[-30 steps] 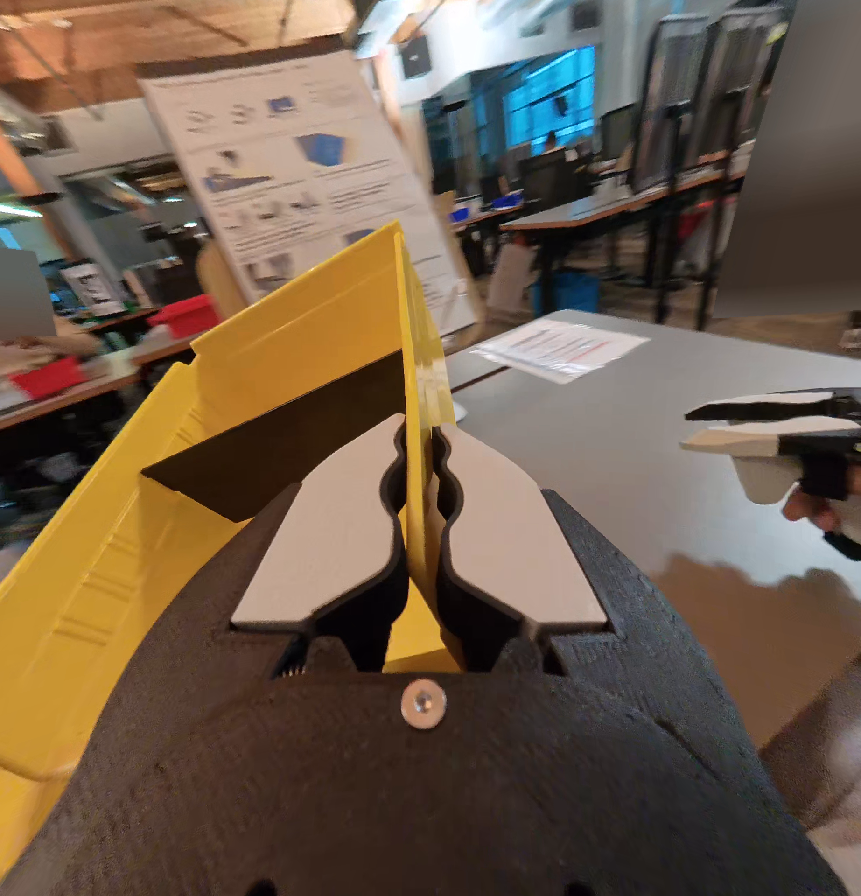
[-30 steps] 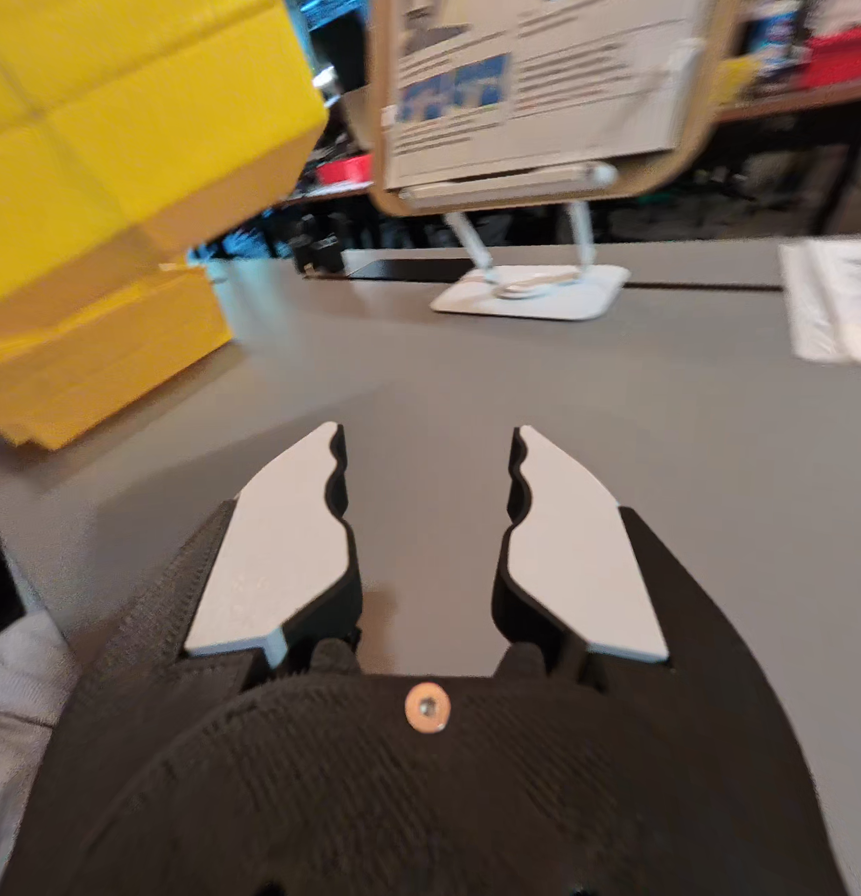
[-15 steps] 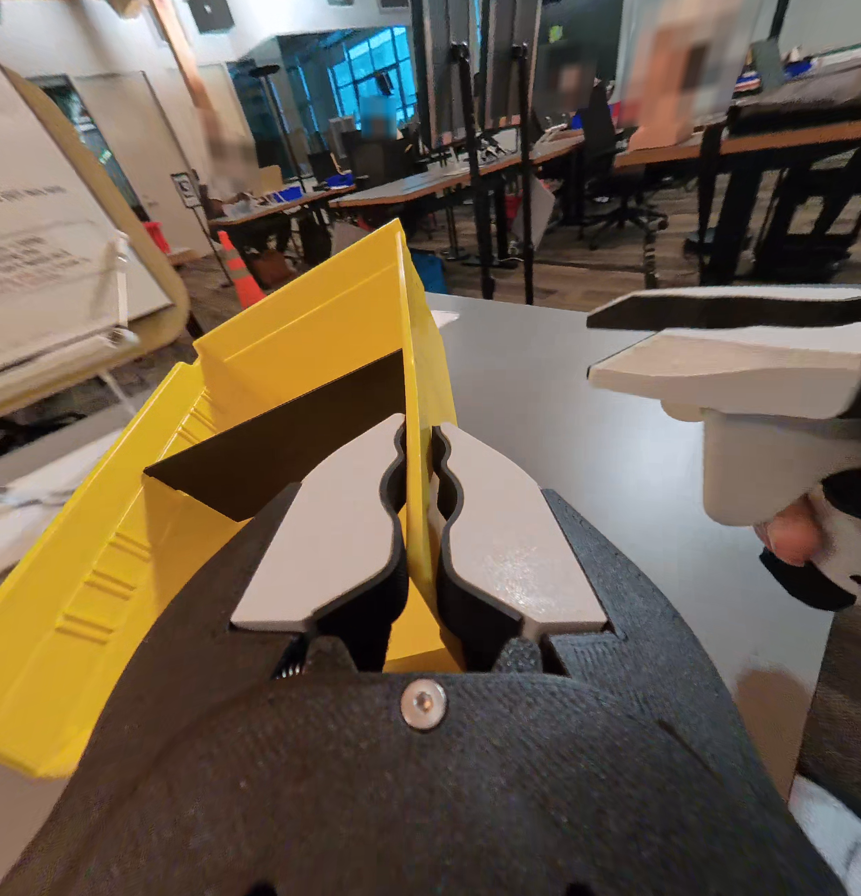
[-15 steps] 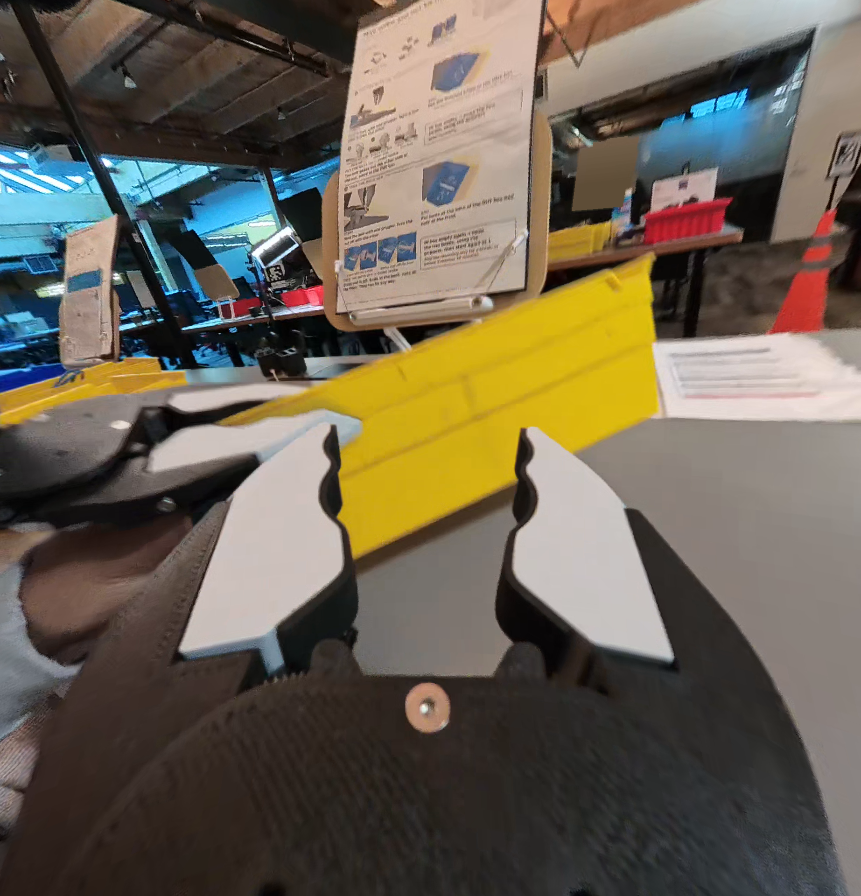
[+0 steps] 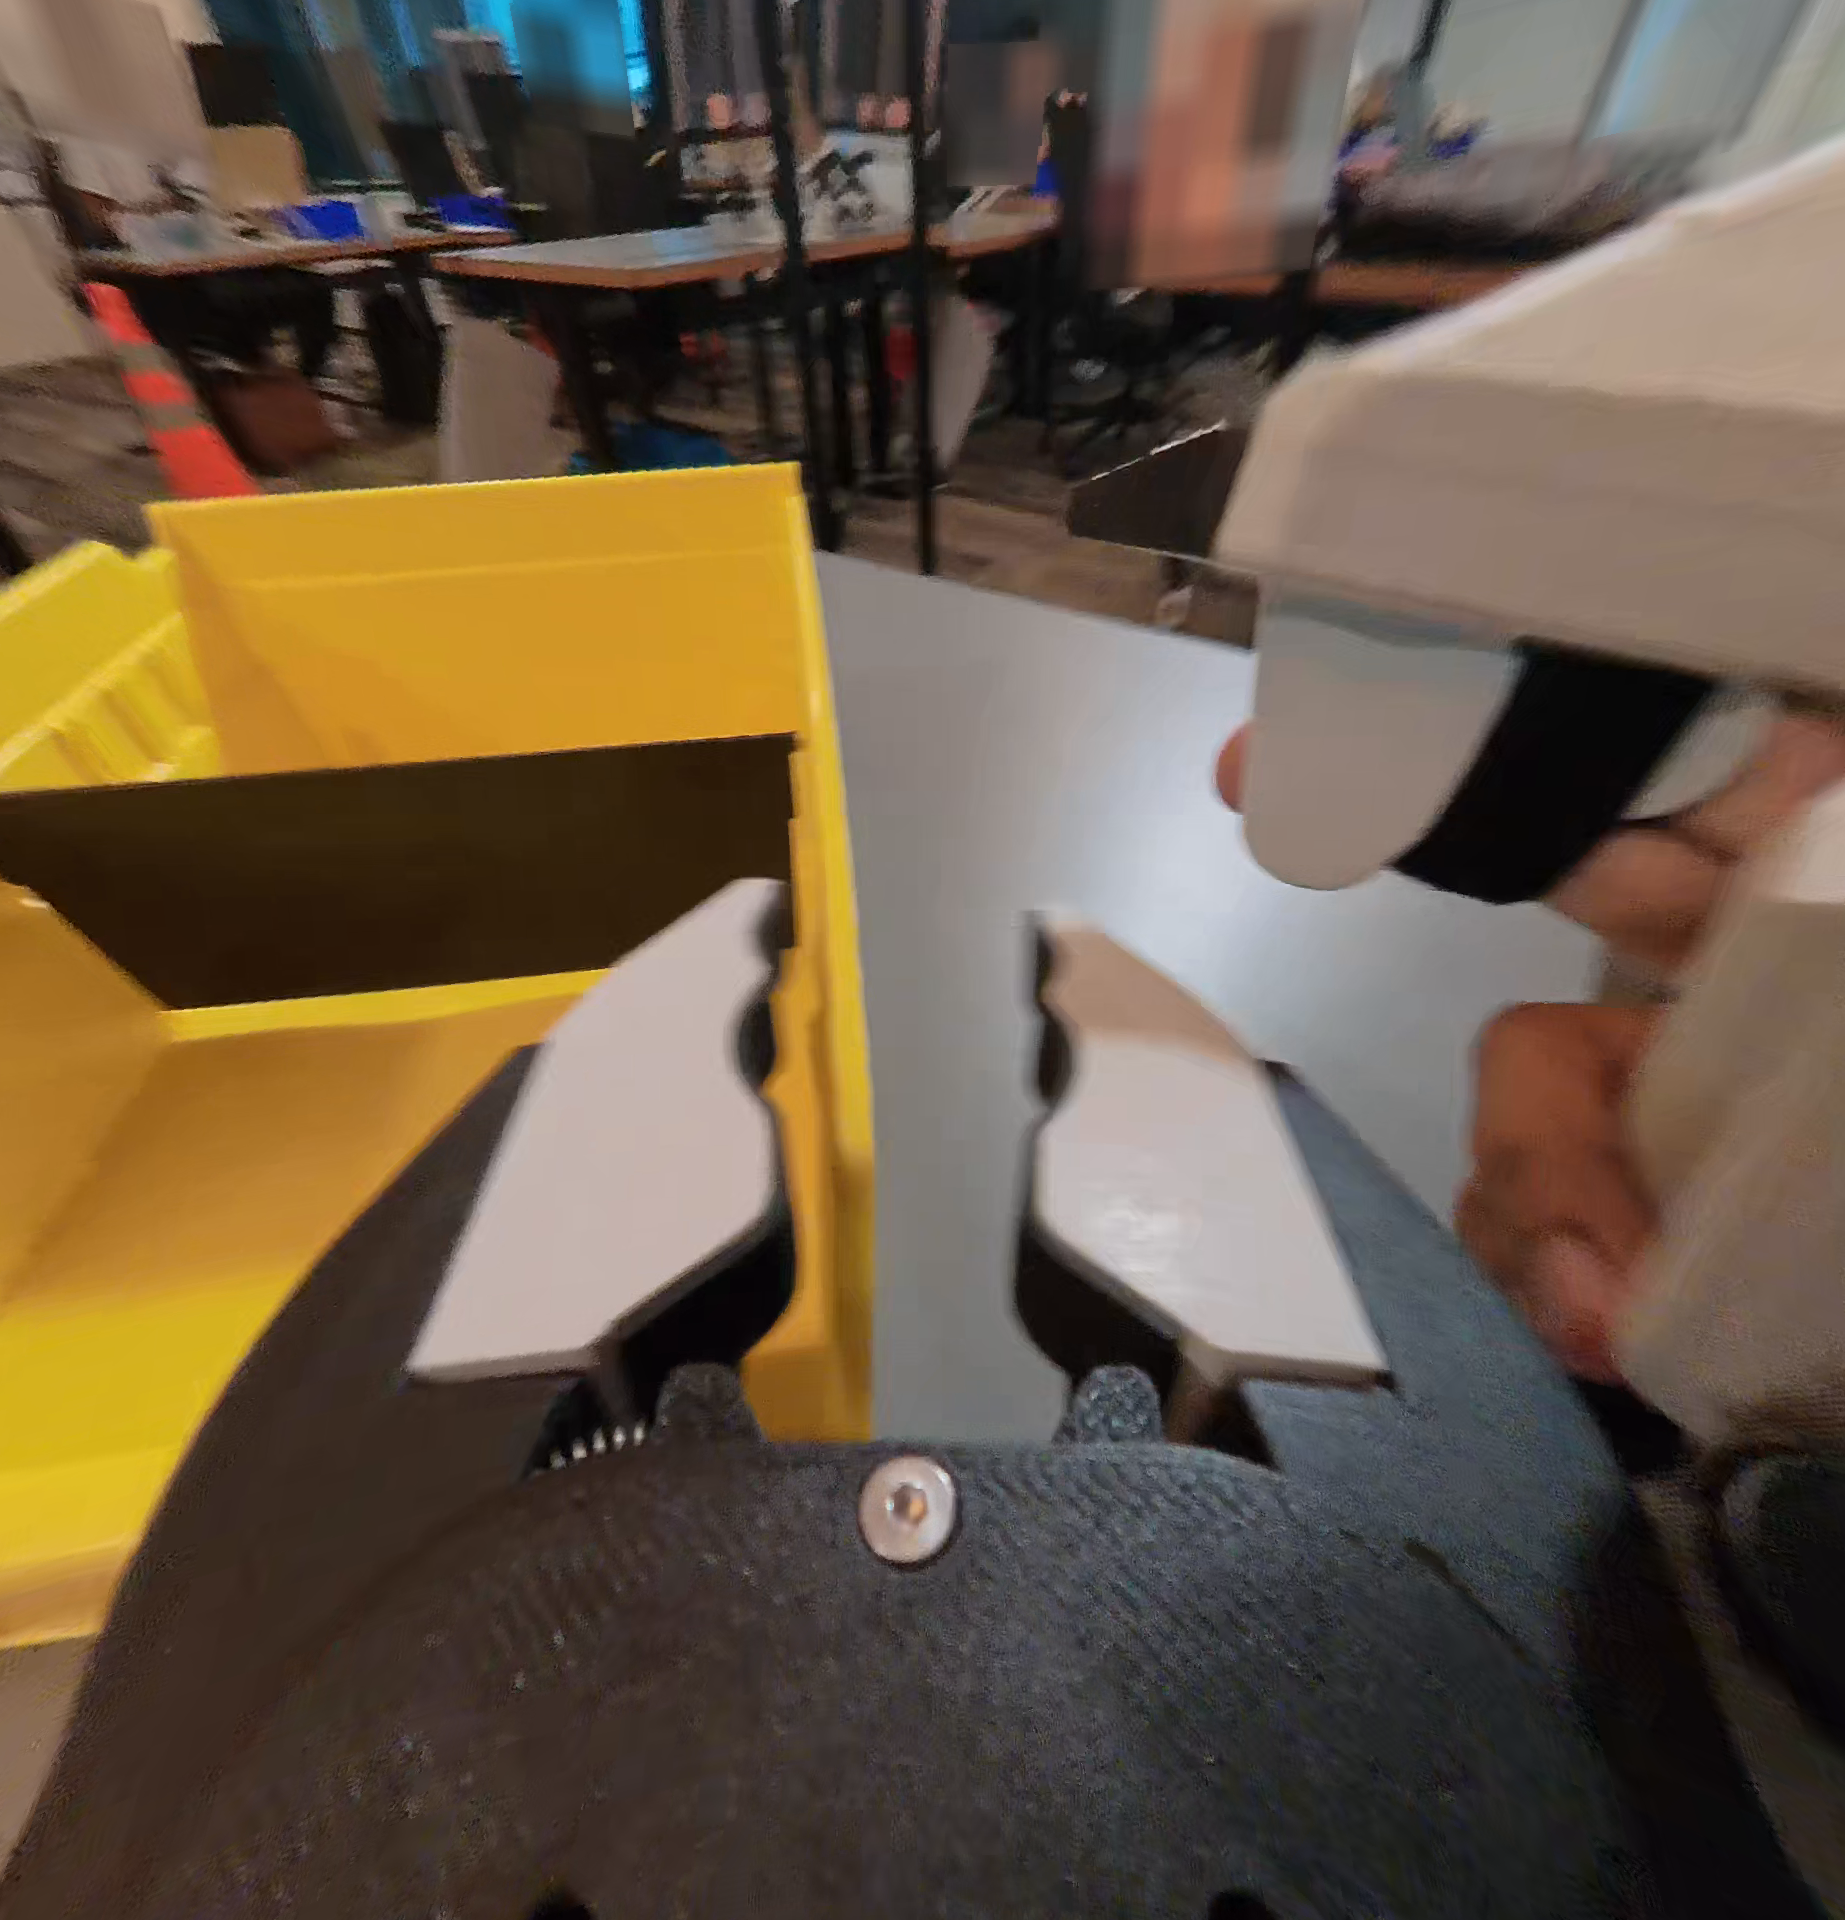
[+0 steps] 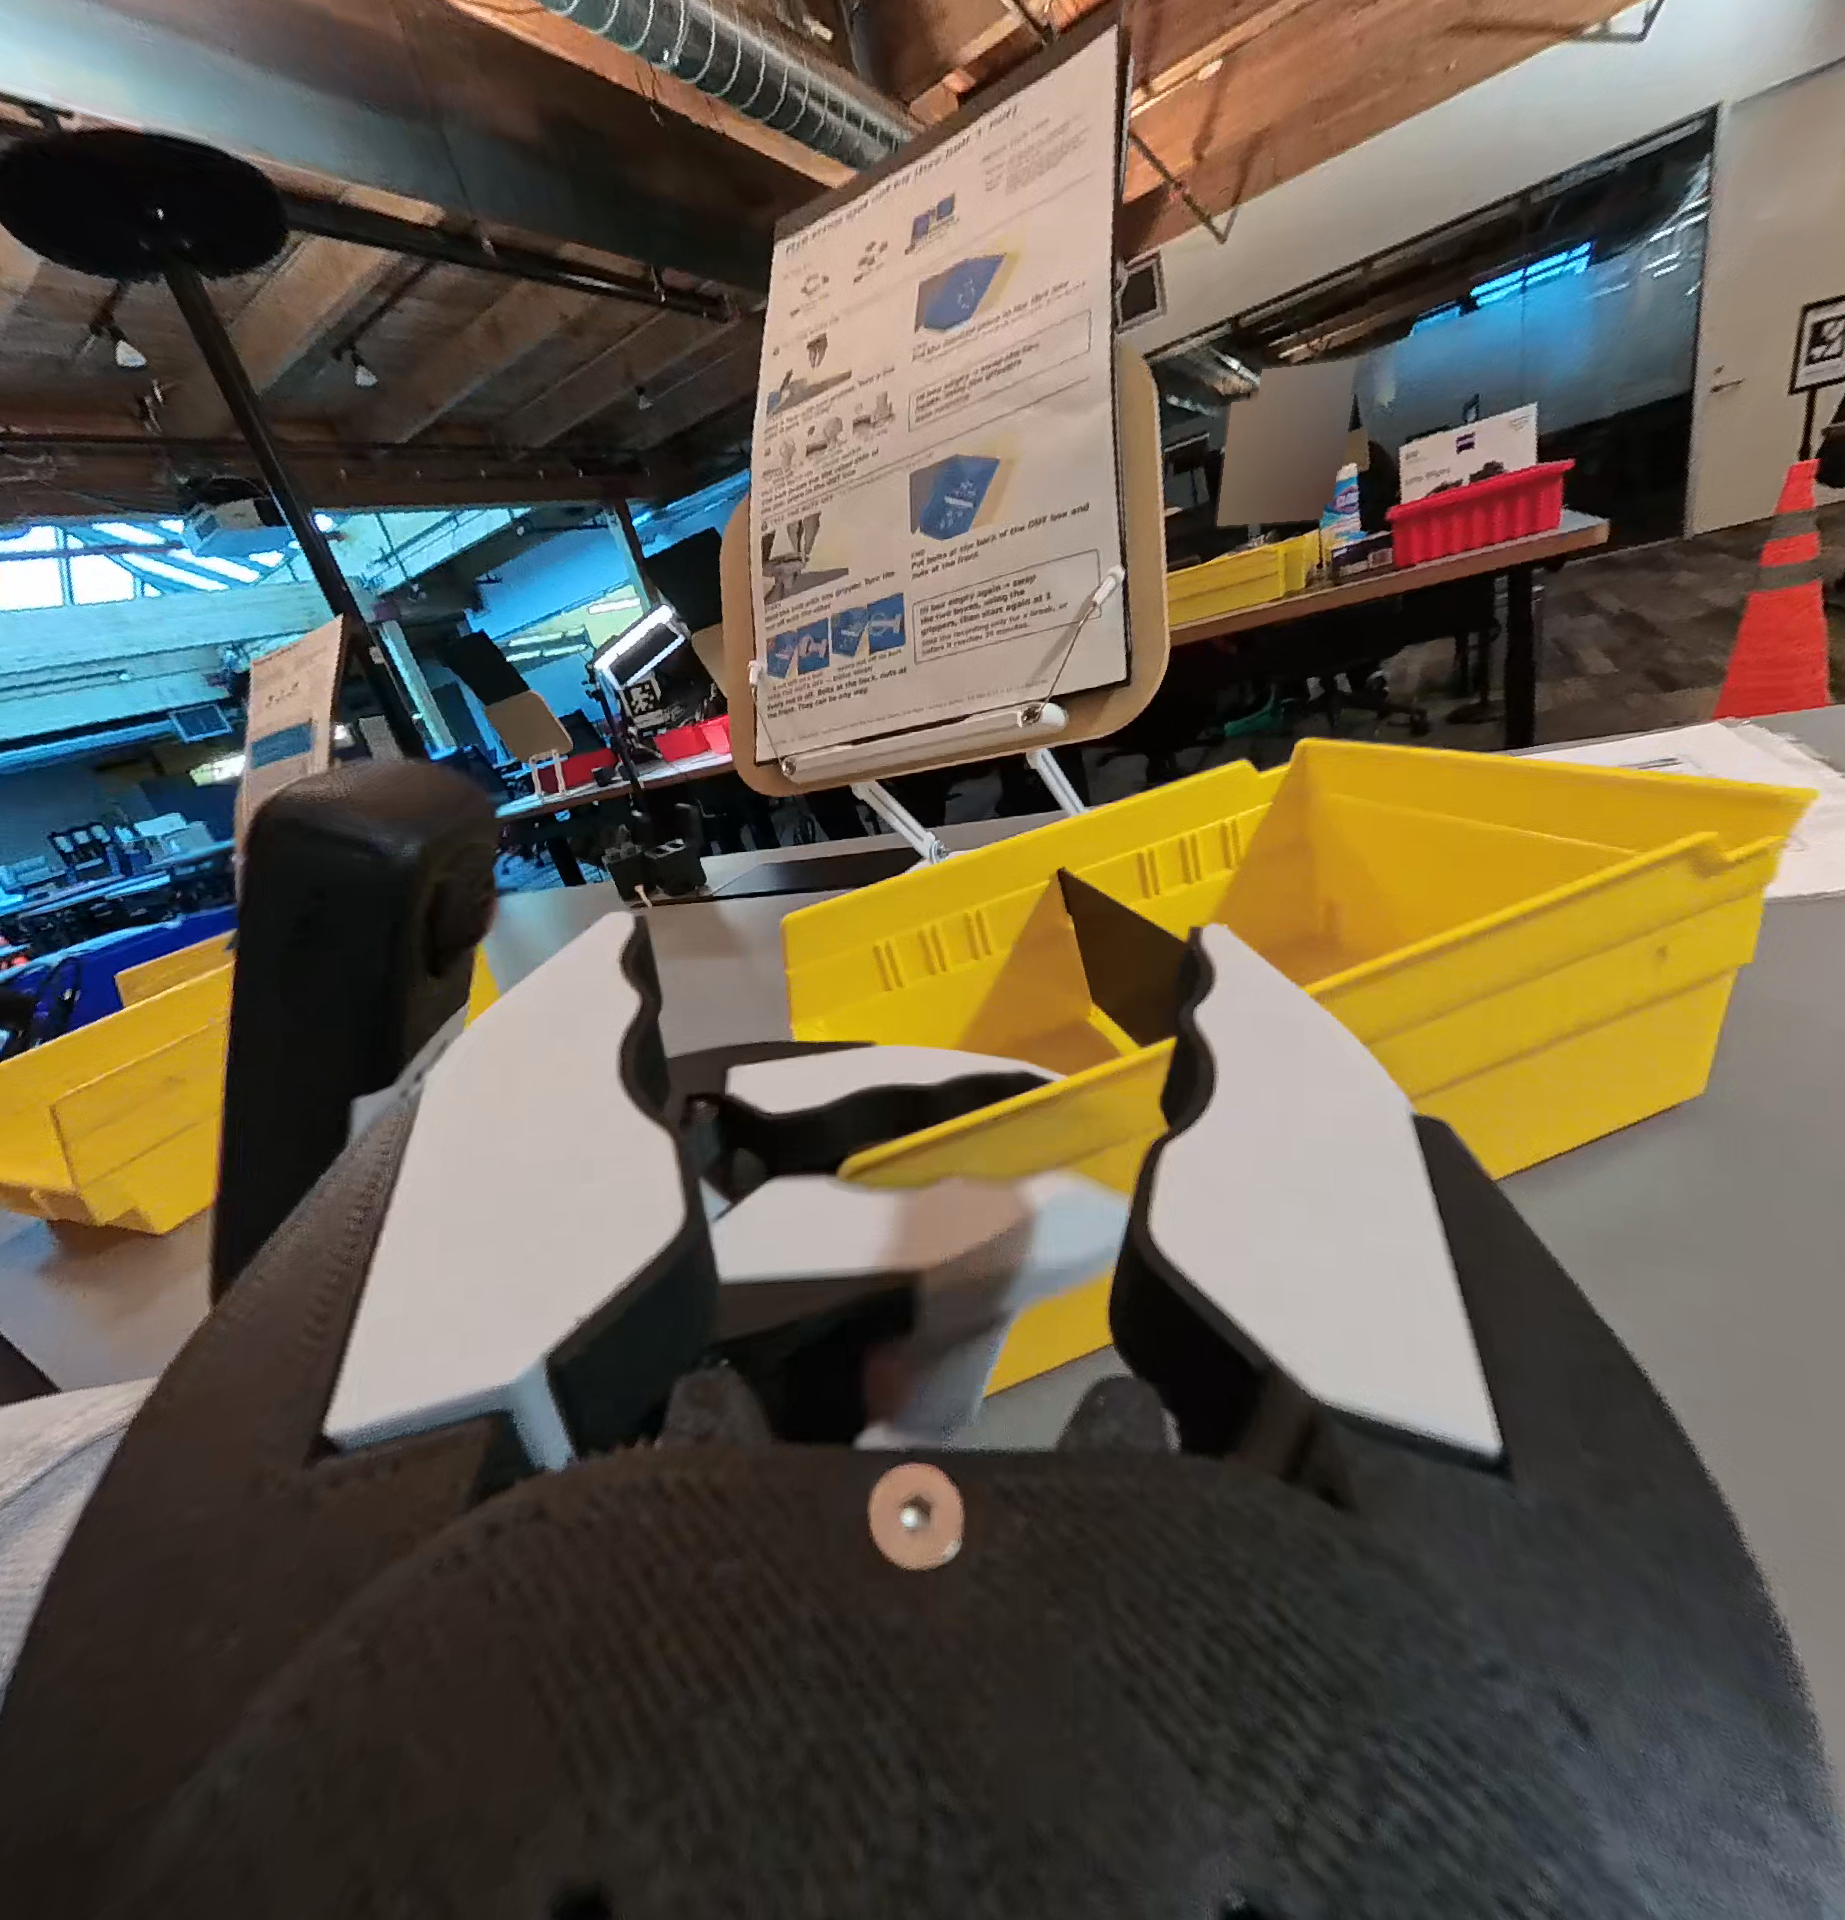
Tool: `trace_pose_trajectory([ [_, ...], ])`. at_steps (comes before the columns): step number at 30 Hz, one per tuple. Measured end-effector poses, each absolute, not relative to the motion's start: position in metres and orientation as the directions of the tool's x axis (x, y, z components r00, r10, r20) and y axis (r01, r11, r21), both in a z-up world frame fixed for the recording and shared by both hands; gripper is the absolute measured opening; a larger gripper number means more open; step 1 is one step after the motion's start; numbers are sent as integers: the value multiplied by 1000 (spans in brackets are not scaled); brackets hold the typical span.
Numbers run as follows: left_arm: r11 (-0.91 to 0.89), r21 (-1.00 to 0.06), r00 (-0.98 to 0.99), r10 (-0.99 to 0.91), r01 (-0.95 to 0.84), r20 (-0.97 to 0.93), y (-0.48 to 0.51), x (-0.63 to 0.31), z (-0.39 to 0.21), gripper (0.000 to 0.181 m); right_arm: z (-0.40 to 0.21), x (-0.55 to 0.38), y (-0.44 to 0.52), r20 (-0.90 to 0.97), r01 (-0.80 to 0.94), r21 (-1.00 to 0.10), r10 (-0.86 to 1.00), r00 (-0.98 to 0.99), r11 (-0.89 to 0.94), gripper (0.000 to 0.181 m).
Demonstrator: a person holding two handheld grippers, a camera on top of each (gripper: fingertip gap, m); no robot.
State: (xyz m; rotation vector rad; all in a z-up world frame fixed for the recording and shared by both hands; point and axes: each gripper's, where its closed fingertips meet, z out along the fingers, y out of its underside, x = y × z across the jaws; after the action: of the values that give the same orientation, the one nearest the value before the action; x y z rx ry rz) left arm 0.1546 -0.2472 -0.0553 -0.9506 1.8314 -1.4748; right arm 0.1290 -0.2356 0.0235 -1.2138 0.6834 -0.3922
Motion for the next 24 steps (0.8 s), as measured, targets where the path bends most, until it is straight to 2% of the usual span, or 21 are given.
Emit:
trace_pose_trajectory([
  [1,81,-983,-591,-806,-168,35,-249,146,-52,73,27,130,-240,-279,-71,-938,-619,735,339,96],
  [3,99,-980,-637,-770,-173,35,-247,127,-55,94,33,131,-248,-317,-66,-915,-610,726,398,96],
  [5,159,-972,-672,-741,-172,-2,-234,105,-60,101,37,131,-251,-348,-71,-896,-595,725,438,100],
  [9,138,-974,-622,-783,-182,6,-173,78,-50,98,25,123,-230,-258,-62,-944,-609,750,323,111],
  [10,113,-974,-594,-804,-198,27,-154,75,-48,96,19,121,-221,-208,-47,-963,-616,760,267,118],
  [12,60,-971,-535,-842,-231,75,-116,71,-47,94,-5,121,-202,-87,-41,-995,-641,763,87,144],
  [13,28,-971,-517,-850,-238,102,-100,68,-47,93,-19,123,-195,-37,-52,-999,-652,758,-3,147],
  [16,-55,-970,-506,-845,-236,171,-67,52,-52,88,-36,133,-182,12,-81,-992,-699,715,-100,147],
  [21,-122,-957,-569,-782,-262,256,-60,37,-46,81,-60,173,-194,143,-133,-959,-832,537,-251,147],
  [23,-105,-955,-621,-738,-279,263,-66,30,-43,81,-77,187,-206,86,-252,-931,-828,554,-265,141],
  [24,-82,-957,-633,-734,-278,246,-67,28,-45,79,-80,190,-212,13,-302,-926,-820,573,-225,126],
])
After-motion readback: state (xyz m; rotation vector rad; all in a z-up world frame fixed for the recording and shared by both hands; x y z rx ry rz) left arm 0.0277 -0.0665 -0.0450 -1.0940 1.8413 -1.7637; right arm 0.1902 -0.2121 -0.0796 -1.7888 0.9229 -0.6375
